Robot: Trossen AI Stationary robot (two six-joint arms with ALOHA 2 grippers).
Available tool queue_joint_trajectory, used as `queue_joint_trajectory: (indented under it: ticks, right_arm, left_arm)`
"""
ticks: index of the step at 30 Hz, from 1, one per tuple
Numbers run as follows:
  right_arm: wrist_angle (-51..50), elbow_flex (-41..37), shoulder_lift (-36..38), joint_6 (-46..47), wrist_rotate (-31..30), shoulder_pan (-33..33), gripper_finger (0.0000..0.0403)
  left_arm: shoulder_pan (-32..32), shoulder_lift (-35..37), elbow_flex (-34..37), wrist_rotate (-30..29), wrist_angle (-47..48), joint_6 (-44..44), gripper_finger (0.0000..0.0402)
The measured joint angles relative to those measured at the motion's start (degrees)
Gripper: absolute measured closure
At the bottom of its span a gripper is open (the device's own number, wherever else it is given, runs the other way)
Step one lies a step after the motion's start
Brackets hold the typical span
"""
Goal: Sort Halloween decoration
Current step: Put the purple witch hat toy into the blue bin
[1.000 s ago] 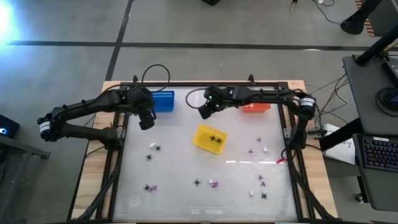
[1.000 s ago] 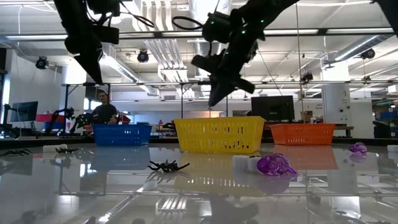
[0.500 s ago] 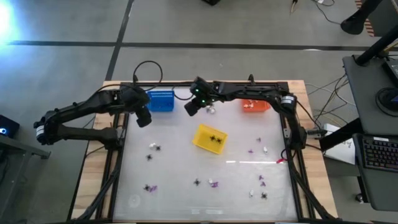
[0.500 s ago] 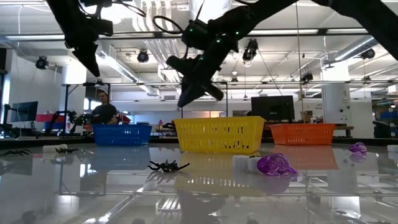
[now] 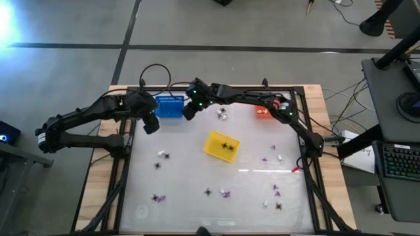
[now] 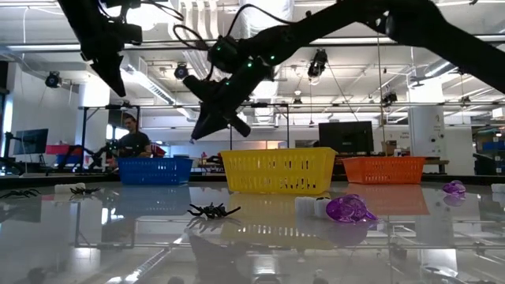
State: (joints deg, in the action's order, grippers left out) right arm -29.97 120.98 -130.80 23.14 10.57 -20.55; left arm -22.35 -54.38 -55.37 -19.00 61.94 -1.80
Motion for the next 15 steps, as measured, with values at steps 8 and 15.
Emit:
queue_joint_trajectory:
  ticks: [8, 15]
  right_arm:
    - [0.0, 9.4, -6.4, 0.3, 2.0, -0.8, 0.0394]
    - [0.0, 12.9, -9.0, 0.4, 3.2, -1.2, 0.0394]
  left_arm:
    - [0.0, 0.0, 0.0, 0.0, 0.7, -0.3, 0.0294]
    - [0.0, 0.1, 0.0, 0.0, 1.0, -0.5, 0.0294]
